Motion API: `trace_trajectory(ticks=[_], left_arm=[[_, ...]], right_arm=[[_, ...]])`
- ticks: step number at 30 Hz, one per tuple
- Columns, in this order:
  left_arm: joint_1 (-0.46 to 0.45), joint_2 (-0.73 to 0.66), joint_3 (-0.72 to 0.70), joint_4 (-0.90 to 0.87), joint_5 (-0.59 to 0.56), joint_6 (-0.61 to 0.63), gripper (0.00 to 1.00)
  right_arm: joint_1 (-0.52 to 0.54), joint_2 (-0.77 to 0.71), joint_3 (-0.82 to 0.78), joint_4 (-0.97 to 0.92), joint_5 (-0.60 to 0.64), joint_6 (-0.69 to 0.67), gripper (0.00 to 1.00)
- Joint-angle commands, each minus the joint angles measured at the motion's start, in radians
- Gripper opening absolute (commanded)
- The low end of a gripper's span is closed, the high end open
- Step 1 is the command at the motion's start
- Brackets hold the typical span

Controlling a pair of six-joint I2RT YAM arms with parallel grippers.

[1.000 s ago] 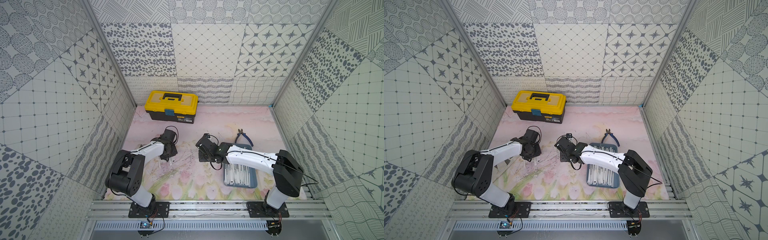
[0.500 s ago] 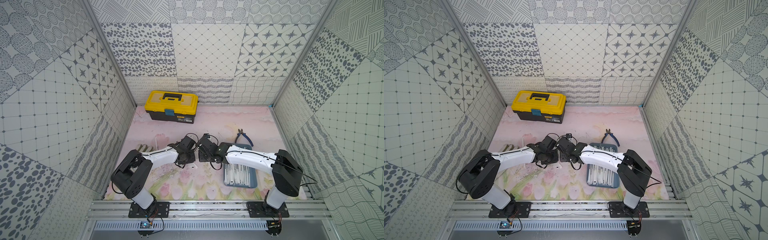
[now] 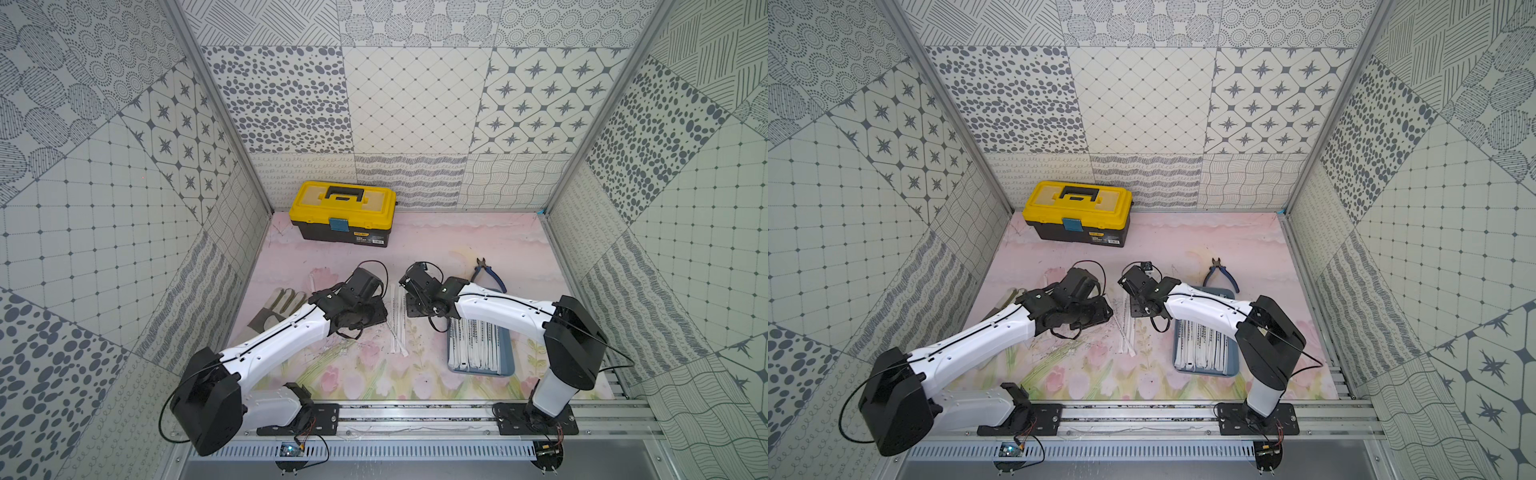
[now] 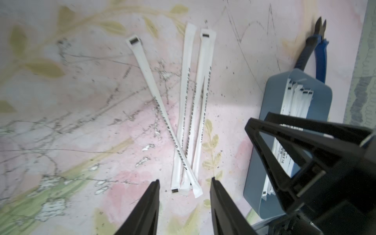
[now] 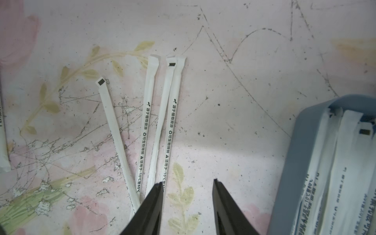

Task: Put the straws into the storage box
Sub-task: Move the straw to the center of the board, then pick up the straw from the center of the board.

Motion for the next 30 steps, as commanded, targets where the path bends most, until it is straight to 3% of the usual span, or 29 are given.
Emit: trace_trajectory(ticks=[1, 7, 16, 24, 30], left_arm=[[0.107, -0.051, 0.015, -0.155, -0.079, 0.119, 0.46], [0.109, -0.049, -0.025, -0.077, -0.032, 0.097, 0.46], [0.109, -0.046, -0.075, -0.031, 0.005, 0.075, 0.46], [0.11, -0.045, -0.074, -0.021, 0.008, 0.077, 0.46], [0.109, -0.052, -0.077, -0.016, 0.008, 0.077, 0.46]], right_arm=[[0.001, 0.068, 0.074, -0.032, -0.037, -0.091, 0.44], [-0.015, 0.173, 0.134, -0.024, -0.071, -0.075, 0.32], [-0.008, 0.277, 0.186, -0.037, -0.087, -0.007, 0.31], [-0.016, 0.328, 0.21, -0.059, -0.089, 0.014, 0.2], [-0.019, 0.326, 0.283, -0.065, -0.022, -0.012, 0.12]])
